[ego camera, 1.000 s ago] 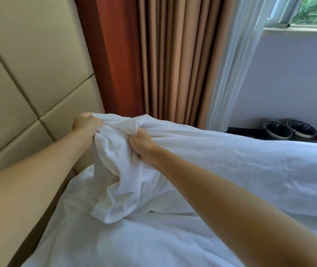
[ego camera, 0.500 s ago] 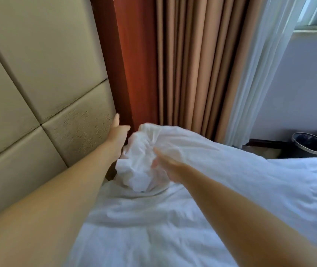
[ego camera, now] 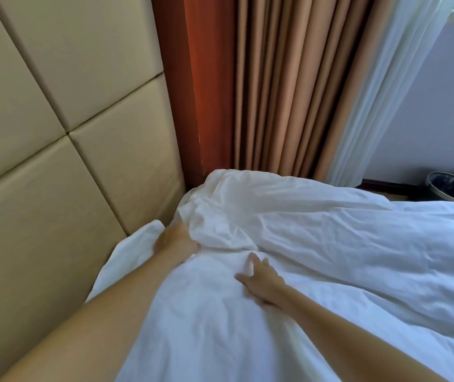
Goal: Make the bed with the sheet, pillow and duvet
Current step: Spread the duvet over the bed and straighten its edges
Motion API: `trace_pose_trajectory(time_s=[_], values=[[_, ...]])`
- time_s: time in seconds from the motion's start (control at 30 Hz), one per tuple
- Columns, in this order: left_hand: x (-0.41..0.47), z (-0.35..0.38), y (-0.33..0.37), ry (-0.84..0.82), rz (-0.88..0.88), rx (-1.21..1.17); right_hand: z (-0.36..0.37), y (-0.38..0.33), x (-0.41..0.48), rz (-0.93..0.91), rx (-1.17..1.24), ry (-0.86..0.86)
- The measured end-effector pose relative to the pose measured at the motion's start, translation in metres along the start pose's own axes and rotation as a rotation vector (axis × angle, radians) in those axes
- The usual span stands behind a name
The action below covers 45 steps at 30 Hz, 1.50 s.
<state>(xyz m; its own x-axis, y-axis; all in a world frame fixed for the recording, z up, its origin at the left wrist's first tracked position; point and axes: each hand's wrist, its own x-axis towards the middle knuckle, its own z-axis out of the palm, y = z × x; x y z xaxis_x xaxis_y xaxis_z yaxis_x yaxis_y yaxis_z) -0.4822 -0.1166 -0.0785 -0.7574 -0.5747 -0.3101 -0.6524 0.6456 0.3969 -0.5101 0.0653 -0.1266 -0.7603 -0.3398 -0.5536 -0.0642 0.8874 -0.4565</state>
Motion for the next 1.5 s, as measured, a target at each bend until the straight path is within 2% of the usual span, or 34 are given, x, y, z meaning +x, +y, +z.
trace_pose_trajectory(time_s=[0.07, 0.13, 0.2, 0.23, 0.3, 0.33, 0.4, 0.47, 0.5, 0.53, 0.63, 0.7, 0.8, 0.9, 0.97, 1.0, 1.03, 1.1, 1.17, 1.23, 1.3, 1.5], values=[[0.011, -0.033, 0.011, 0.208, 0.036, -0.219, -0.011, -0.015, -0.006, -0.163, -0.018, 0.148], [0.016, -0.059, 0.014, 0.436, 0.12, -0.247, -0.025, -0.035, -0.013, -0.369, 0.108, 0.266], [0.014, -0.057, 0.001, 0.537, 0.124, -0.121, -0.036, -0.05, -0.021, -0.497, 0.257, 0.143], [0.01, -0.05, -0.01, 0.553, 0.081, -0.007, -0.036, -0.052, -0.024, -0.506, 0.22, 0.042], [0.001, -0.035, -0.035, 0.586, 0.102, 0.306, -0.024, -0.046, -0.028, -0.452, -0.081, -0.112], [-0.007, -0.031, -0.043, 0.537, 0.187, 0.41, -0.016, -0.038, -0.029, -0.428, -0.196, -0.134], [-0.018, -0.026, -0.054, 0.267, 0.398, 0.353, 0.001, -0.024, -0.036, -0.378, -0.271, -0.096], [-0.029, -0.025, -0.066, -0.098, 0.402, 0.394, 0.013, -0.017, -0.048, -0.319, -0.261, 0.0], [-0.034, -0.026, -0.075, -0.197, 0.33, 0.475, 0.017, -0.015, -0.054, -0.299, -0.251, 0.038], [-0.035, -0.027, -0.086, -0.224, 0.253, 0.569, 0.019, -0.014, -0.061, -0.285, -0.246, 0.055], [-0.048, -0.033, -0.099, -0.157, 0.062, 0.646, 0.017, -0.011, -0.084, -0.286, -0.248, 0.07], [-0.07, -0.034, -0.082, -0.093, 0.04, 0.582, 0.011, -0.007, -0.103, -0.269, -0.231, 0.061], [-0.124, -0.029, -0.05, 0.029, 0.162, 0.452, 0.006, -0.003, -0.142, -0.21, -0.173, 0.061], [-0.193, -0.015, -0.038, 0.146, 0.476, 0.327, 0.009, 0.003, -0.193, -0.186, -0.145, 0.112], [-0.239, -0.003, -0.048, 0.138, 0.604, 0.354, 0.015, 0.013, -0.235, -0.178, -0.122, 0.137], [-0.26, 0.001, -0.061, 0.072, 0.588, 0.416, 0.018, 0.019, -0.257, -0.164, -0.104, 0.118], [-0.277, 0.005, -0.079, -0.014, 0.488, 0.45, 0.022, 0.027, -0.28, -0.145, -0.088, 0.086], [-0.304, -0.002, -0.114, -0.174, 0.156, 0.493, 0.032, 0.044, -0.324, -0.102, -0.076, 0.029], [-0.329, -0.016, -0.134, -0.146, -0.007, 0.514, 0.043, 0.064, -0.364, -0.049, -0.074, 0.0], [-0.354, -0.029, -0.141, -0.108, -0.079, 0.517, 0.051, 0.083, -0.402, 0.008, -0.051, -0.027], [-0.385, -0.036, -0.138, -0.124, -0.089, 0.492, 0.061, 0.1, -0.438, 0.051, -0.029, -0.06], [-0.493, 0.016, -0.119, -0.213, 0.172, 0.339, 0.104, 0.159, -0.533, 0.124, 0.004, -0.08]])
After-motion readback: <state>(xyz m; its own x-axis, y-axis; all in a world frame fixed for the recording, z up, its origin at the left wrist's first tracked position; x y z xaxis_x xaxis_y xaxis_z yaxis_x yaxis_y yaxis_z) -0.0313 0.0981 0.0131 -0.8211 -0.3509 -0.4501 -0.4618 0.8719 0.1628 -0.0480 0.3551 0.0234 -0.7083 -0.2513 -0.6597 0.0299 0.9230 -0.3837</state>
